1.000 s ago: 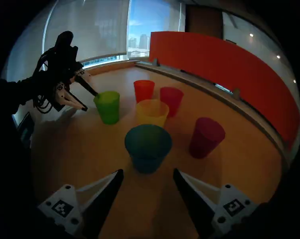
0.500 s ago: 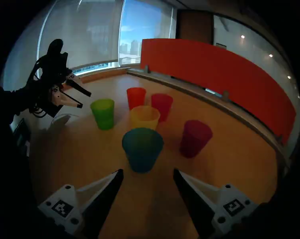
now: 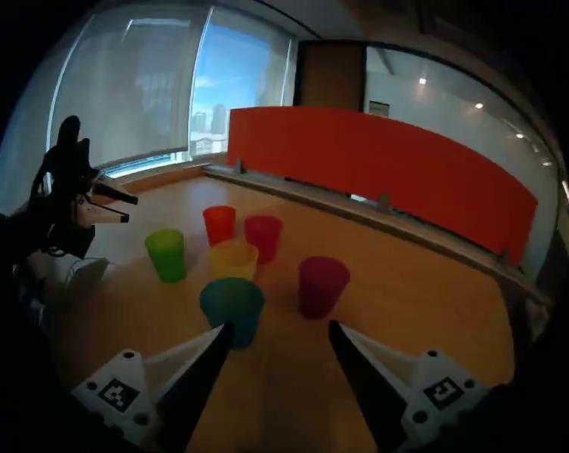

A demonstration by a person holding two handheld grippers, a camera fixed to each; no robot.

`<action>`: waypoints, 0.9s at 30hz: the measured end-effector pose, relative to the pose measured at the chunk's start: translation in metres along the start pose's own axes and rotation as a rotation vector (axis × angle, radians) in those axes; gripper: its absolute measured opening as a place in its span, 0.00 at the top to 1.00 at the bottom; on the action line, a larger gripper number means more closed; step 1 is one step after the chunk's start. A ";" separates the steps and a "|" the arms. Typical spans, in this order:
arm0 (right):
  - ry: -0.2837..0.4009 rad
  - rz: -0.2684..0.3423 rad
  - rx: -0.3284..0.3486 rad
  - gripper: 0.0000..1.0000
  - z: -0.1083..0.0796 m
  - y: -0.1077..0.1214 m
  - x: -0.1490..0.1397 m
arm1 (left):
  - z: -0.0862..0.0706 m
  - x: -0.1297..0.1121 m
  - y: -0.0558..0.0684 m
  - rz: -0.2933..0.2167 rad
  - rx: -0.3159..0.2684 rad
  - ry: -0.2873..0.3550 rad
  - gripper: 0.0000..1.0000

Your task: Pour water

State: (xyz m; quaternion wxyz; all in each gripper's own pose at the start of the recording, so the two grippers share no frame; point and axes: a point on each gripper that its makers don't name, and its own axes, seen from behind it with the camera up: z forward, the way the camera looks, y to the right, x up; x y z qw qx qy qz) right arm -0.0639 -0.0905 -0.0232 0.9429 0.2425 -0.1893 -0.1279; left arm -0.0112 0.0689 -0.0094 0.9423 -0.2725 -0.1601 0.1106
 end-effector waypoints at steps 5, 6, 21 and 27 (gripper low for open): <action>0.047 -0.007 -0.070 0.03 -0.002 0.013 0.009 | -0.007 0.015 -0.018 -0.055 0.073 0.070 0.20; 0.058 -0.006 -0.081 0.03 -0.002 0.015 0.012 | -0.009 0.018 -0.021 -0.067 0.088 0.083 0.20; 0.206 0.052 -0.247 0.04 -0.008 0.044 0.048 | -0.019 0.027 -0.052 -0.179 0.275 0.194 0.20; 0.253 0.067 -0.324 0.03 -0.014 0.055 0.061 | -0.023 0.035 -0.063 -0.173 0.324 0.219 0.20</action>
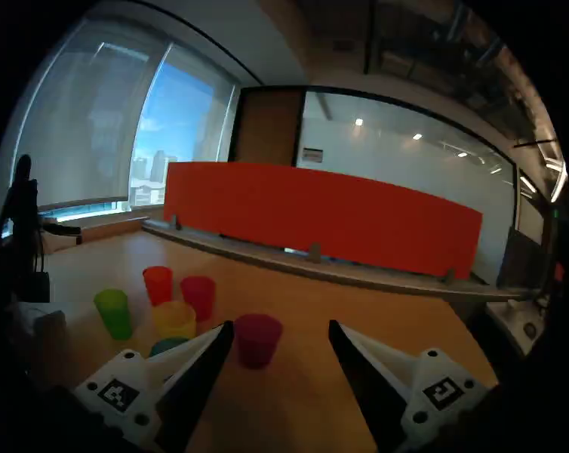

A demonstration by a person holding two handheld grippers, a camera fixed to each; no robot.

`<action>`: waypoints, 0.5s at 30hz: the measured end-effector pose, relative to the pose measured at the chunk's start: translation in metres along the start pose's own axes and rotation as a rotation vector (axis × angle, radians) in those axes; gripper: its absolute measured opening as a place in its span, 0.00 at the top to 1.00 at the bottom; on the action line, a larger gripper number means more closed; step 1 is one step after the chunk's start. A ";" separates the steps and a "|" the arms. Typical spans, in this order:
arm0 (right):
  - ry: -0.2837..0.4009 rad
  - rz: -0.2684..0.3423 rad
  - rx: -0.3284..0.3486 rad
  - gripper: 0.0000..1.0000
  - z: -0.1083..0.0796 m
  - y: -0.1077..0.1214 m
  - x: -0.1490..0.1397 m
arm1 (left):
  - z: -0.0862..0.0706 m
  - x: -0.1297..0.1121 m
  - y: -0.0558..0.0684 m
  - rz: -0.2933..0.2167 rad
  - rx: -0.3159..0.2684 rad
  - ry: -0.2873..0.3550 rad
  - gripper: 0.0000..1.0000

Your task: Pour water

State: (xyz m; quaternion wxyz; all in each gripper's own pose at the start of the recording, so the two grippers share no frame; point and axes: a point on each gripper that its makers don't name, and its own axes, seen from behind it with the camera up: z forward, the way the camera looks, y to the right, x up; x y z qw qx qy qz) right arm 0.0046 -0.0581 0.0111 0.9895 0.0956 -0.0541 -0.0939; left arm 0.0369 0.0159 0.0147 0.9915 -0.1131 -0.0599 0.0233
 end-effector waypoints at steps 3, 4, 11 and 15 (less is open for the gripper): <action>0.018 0.008 -0.042 0.03 0.000 0.006 0.004 | 0.000 0.006 -0.003 -0.005 0.018 0.017 0.20; 0.020 0.008 -0.057 0.03 0.000 0.009 0.004 | 0.000 0.008 -0.004 -0.006 0.023 0.023 0.20; 0.034 0.020 -0.129 0.03 0.003 0.018 0.004 | 0.000 0.016 -0.005 0.008 0.054 0.046 0.20; 0.055 0.046 -0.153 0.03 0.004 0.022 0.009 | 0.001 0.018 -0.008 -0.002 0.080 0.054 0.20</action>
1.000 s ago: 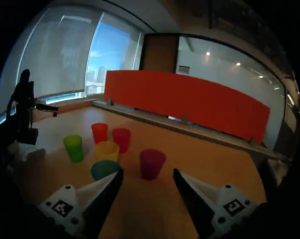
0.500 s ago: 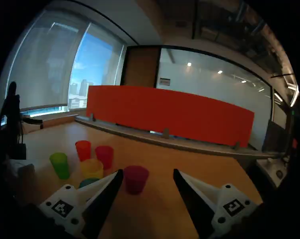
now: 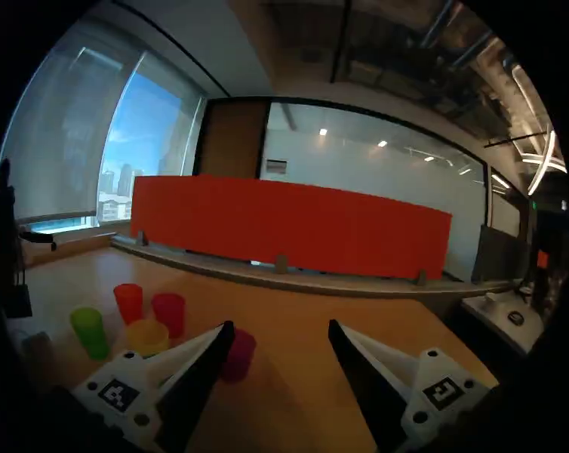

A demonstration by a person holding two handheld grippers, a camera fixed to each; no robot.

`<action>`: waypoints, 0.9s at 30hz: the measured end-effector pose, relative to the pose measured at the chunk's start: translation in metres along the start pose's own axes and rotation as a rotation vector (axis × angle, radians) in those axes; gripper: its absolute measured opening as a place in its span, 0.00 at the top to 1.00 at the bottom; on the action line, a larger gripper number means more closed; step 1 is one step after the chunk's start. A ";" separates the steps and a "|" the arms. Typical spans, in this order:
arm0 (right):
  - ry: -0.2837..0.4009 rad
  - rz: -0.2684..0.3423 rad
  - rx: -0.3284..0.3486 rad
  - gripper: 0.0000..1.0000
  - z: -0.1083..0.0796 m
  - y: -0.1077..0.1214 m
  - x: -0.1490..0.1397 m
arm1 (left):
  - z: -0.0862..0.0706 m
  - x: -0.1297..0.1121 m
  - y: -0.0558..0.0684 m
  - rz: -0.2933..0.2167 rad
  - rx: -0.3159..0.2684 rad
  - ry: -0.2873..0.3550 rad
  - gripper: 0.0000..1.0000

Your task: Pour water

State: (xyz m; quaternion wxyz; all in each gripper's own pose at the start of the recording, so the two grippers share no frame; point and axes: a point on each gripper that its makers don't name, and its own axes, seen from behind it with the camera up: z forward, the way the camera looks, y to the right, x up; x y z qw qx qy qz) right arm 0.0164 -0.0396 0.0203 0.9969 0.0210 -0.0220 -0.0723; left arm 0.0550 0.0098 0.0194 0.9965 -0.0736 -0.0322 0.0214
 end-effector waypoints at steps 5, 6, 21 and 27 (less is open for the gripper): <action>0.021 0.022 -0.021 0.03 0.004 0.002 0.008 | -0.001 0.006 -0.005 -0.018 0.034 0.020 0.20; 0.024 0.022 -0.026 0.03 0.005 0.003 0.009 | -0.002 0.008 -0.006 -0.019 0.043 0.024 0.20; 0.016 0.028 -0.037 0.02 0.011 -0.002 0.006 | -0.009 0.001 -0.018 -0.019 0.145 0.063 0.20; 0.028 0.064 -0.048 0.02 0.010 -0.002 0.006 | -0.008 -0.015 -0.024 -0.027 0.182 0.053 0.20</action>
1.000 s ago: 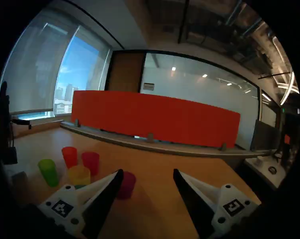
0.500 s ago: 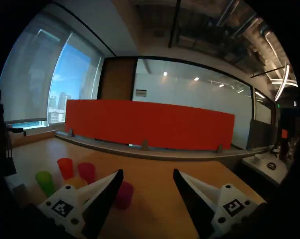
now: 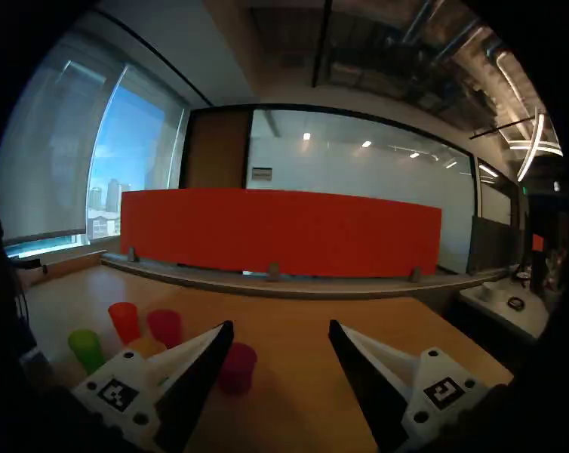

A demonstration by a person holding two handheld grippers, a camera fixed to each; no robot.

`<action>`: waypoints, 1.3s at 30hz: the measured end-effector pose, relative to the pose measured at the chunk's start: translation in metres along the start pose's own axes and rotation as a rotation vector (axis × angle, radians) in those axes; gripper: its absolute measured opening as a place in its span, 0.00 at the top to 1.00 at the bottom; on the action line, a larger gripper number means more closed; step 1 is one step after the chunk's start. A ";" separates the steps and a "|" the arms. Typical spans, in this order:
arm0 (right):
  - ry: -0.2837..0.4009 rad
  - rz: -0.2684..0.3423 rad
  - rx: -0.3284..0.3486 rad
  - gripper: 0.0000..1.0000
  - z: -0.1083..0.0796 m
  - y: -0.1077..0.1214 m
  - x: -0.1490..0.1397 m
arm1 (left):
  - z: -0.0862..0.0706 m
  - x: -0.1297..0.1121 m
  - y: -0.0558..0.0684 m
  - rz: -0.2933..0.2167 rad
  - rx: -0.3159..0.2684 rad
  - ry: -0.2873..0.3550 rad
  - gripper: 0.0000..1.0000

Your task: Pour water

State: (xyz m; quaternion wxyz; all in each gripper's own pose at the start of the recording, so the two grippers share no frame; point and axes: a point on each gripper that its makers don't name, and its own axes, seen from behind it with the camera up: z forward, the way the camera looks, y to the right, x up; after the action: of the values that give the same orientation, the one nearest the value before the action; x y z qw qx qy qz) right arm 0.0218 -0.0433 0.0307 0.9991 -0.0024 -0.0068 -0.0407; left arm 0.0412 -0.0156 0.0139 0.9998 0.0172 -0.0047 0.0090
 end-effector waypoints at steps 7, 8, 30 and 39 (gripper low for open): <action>0.014 0.010 -0.023 0.01 -0.002 0.005 0.003 | 0.000 -0.007 0.000 0.010 0.016 0.014 0.20; 0.014 0.010 -0.030 0.01 -0.002 0.006 0.003 | -0.001 -0.007 0.001 0.010 0.016 0.018 0.20; 0.007 0.019 -0.073 0.01 -0.007 0.025 -0.004 | -0.006 -0.032 -0.001 -0.027 0.028 0.004 0.20; 0.007 0.023 -0.085 0.01 -0.009 0.030 -0.003 | -0.007 -0.039 0.000 -0.039 0.025 -0.001 0.20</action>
State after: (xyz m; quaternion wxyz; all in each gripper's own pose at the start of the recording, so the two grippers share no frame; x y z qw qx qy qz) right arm 0.0217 -0.0133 0.0219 0.9986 -0.0447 -0.0013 -0.0293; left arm 0.0020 -0.0164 0.0064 0.9995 0.0298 -0.0048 -0.0103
